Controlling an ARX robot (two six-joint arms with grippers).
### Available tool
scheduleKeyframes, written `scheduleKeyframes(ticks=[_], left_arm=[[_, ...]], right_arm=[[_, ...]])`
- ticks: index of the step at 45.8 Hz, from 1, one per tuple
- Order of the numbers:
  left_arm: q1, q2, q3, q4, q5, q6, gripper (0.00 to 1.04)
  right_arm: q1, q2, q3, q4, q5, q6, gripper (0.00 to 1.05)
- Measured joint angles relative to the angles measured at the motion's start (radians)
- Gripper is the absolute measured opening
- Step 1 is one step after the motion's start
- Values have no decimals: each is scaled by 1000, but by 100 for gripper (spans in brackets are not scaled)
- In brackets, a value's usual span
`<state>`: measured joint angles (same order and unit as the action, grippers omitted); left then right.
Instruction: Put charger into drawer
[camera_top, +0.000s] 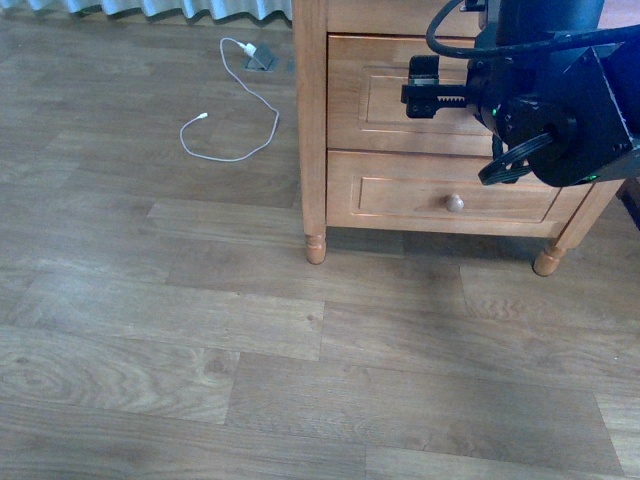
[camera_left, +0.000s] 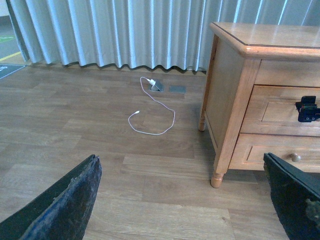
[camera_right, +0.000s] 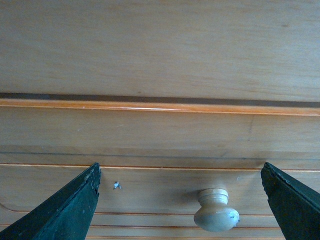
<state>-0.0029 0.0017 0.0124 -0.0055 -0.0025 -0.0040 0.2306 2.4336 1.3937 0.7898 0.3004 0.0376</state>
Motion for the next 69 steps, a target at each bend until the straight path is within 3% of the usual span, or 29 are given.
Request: scheduleKeyframes(ticks=[17, 36, 48, 65, 69], left_arm=[[0, 0, 0, 0, 0, 0, 99], [0, 0, 0, 0, 0, 0, 99], [0, 0, 0, 0, 0, 0, 99], [0, 0, 0, 0, 0, 0, 99], [0, 0, 0, 0, 0, 0, 99]], right_arm=[[-2, 3, 0, 19, 9, 3, 96], [-25, -496, -541, 52, -133, 35, 96], [-48, -1046, -887, -160, -196, 94, 96], [-114, -1739, -1132, -554, -272, 191, 96], [-130, -1834, -1160, -582, -276, 211, 96]])
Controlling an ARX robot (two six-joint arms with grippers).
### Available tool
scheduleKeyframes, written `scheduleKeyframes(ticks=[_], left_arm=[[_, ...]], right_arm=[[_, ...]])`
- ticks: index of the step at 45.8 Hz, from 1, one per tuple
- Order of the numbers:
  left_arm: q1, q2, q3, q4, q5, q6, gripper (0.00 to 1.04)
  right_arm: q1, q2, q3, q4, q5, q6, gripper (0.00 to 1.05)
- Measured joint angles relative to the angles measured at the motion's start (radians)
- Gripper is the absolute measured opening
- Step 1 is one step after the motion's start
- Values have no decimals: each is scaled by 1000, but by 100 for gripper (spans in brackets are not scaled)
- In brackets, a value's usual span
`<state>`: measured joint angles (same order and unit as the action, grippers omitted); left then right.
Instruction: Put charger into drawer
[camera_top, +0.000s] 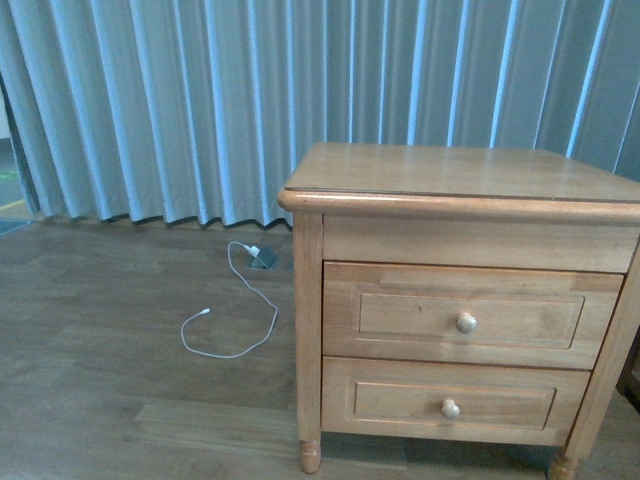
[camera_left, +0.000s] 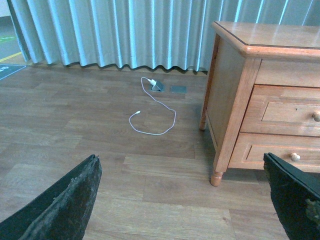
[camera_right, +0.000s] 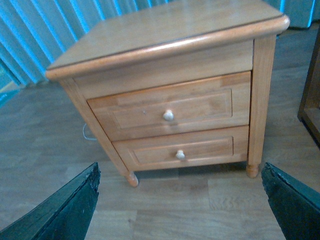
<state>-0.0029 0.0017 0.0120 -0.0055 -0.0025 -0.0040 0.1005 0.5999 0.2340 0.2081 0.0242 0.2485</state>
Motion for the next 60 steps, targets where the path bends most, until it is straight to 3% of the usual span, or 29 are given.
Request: scheduleKeyframes(ticks=[7, 9, 12, 14, 18, 25, 29, 57, 60], left_arm=[[0, 0, 0, 0, 0, 0, 99], [0, 0, 0, 0, 0, 0, 99], [0, 0, 0, 0, 0, 0, 99], [0, 0, 0, 0, 0, 0, 99], [0, 0, 0, 0, 0, 0, 99], [0, 0, 0, 0, 0, 0, 99], [0, 0, 0, 0, 0, 0, 99], [0, 0, 0, 0, 0, 0, 99], [0, 0, 0, 0, 0, 0, 99]], right_arm=[[-3, -19, -1, 1, 0, 11, 96], [1, -19, -24, 64, 40, -30, 91], [-2, -37, -65, 159, 64, -114, 81], [-30, -56, -80, 171, 24, -156, 73], [-94, -107, -117, 167, -16, -214, 52], [-98, -185, -158, 130, -23, -238, 15], [-98, -219, -169, 109, -22, -243, 1], [-98, -417, -229, -23, -23, -245, 2], [-98, -487, -229, -115, -23, -245, 2]])
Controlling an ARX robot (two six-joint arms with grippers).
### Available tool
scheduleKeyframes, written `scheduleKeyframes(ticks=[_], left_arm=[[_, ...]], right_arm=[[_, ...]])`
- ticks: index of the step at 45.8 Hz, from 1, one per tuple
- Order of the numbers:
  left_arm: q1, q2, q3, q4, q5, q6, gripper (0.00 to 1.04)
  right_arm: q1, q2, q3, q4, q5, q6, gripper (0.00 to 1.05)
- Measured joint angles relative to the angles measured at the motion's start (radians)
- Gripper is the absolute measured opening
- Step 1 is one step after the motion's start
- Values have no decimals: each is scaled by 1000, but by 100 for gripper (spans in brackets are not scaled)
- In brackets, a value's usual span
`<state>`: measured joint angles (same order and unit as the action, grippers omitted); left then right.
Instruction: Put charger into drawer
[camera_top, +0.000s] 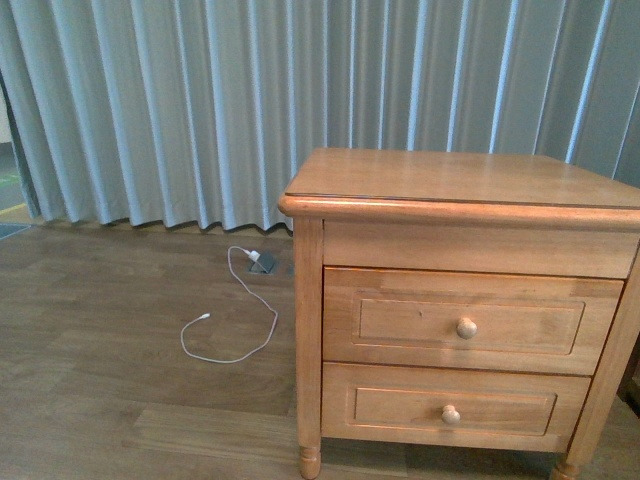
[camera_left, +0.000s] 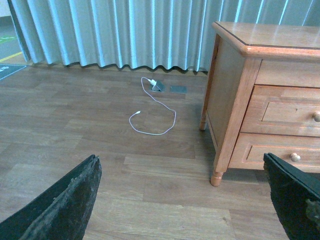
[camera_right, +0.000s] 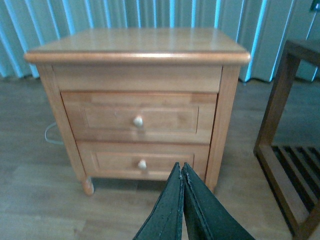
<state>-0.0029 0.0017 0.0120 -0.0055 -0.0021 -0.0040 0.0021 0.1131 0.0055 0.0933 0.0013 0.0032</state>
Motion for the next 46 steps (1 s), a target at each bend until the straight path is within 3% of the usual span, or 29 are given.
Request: scheduleKeyframes(ticks=[4, 29, 42, 46], left_arm=[[0, 0, 0, 0, 0, 0, 99], [0, 0, 0, 0, 0, 0, 99], [0, 0, 0, 0, 0, 0, 99], [0, 0, 0, 0, 0, 0, 99]], right_arm=[[0, -90, 0, -85, -1, 0, 2], [0, -109, 0, -92, -1, -2, 3], [0, -109, 0, -92, -1, -2, 52], [0, -109, 0, -92, -1, -2, 73]])
